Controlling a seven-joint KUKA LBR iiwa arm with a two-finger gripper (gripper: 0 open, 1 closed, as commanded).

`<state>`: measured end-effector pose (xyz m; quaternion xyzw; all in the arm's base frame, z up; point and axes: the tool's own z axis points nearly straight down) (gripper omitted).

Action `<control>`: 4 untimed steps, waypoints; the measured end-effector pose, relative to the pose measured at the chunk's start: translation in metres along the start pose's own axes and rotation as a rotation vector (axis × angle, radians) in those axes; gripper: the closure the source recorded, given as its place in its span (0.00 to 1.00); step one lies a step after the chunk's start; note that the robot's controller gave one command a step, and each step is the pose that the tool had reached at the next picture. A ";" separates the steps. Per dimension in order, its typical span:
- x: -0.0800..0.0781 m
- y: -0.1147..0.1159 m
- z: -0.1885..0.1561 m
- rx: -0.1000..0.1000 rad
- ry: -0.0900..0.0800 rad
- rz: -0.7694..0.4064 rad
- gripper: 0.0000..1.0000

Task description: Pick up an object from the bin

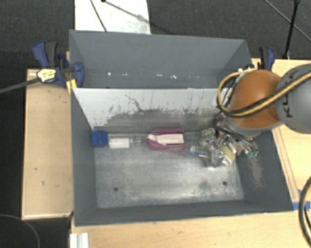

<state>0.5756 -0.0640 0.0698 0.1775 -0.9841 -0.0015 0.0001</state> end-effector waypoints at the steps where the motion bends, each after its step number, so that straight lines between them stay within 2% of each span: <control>1: 0.000 0.000 0.000 0.000 0.000 0.002 1.00; 2: 0.031 0.019 -0.230 0.008 -0.012 0.025 1.00; 3: 0.032 0.019 -0.225 0.004 -0.004 0.029 0.00; 4: 0.031 -0.024 -0.173 0.003 0.001 -0.173 0.00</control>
Offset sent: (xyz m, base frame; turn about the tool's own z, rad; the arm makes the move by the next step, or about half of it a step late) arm 0.0000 0.0000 0.0000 0.0000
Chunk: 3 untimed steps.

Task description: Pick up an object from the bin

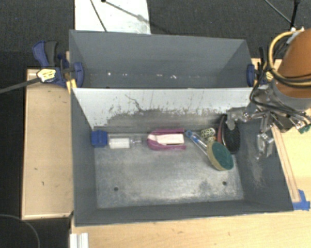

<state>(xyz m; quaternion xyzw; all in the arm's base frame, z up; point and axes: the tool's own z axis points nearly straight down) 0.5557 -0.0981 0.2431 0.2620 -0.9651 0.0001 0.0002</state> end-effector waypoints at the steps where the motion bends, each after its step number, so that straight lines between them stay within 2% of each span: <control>1: -0.011 -0.023 0.098 -0.001 0.001 0.368 0.00; 2: -0.013 -0.047 0.171 -0.005 -0.006 0.374 0.00; 3: -0.025 -0.025 0.104 0.003 -0.010 0.428 0.00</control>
Offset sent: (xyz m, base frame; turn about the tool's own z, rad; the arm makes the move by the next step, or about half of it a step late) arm 0.0212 -0.0138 -0.0973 0.3678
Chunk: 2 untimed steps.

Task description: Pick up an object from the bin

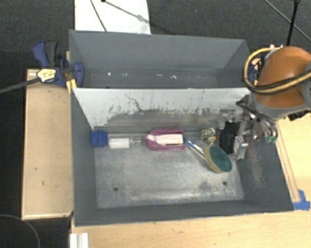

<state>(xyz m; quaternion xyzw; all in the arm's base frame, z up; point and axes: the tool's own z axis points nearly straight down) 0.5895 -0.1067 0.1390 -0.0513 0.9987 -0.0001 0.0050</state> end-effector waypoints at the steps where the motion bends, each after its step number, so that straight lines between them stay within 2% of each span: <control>1: 0.008 -0.004 0.064 0.005 -0.006 0.073 0.00; 2: 0.011 -0.004 0.064 0.004 0.007 0.068 1.00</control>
Offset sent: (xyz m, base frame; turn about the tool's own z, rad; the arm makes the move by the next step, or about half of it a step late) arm -0.0116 -0.0018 -0.0690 0.0694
